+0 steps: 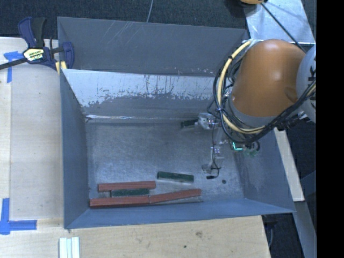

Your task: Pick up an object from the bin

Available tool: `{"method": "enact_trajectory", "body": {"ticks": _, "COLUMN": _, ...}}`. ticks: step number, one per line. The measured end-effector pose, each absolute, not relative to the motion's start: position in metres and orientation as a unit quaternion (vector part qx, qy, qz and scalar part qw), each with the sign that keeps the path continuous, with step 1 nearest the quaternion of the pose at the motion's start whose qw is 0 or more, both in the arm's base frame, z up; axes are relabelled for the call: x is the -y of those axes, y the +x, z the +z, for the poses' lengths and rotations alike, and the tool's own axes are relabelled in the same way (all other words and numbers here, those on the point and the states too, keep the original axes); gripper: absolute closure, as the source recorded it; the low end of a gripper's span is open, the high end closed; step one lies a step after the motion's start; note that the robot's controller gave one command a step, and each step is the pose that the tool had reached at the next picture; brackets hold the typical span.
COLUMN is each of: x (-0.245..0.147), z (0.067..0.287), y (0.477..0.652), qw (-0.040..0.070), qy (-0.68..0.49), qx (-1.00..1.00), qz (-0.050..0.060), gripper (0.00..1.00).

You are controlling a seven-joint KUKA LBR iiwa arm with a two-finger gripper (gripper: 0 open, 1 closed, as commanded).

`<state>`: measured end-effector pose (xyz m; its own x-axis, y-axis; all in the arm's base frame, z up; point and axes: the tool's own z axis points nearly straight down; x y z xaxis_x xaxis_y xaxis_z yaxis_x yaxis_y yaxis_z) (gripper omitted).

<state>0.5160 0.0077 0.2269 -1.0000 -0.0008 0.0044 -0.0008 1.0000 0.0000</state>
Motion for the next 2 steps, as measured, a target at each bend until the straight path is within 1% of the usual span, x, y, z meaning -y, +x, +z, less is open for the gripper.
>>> {"method": "enact_trajectory", "body": {"ticks": 1, "x": -0.008, "z": 0.230, "y": 0.518, "qw": -0.002, "qy": 0.000, "qx": 1.000, "qz": 0.000, "gripper": 0.00}}
{"method": "enact_trajectory", "body": {"ticks": 2, "x": -0.019, "z": 0.191, "y": 0.515, "qw": -0.006, "qy": -0.022, "qx": 1.000, "qz": 0.000, "gripper": 0.00}}
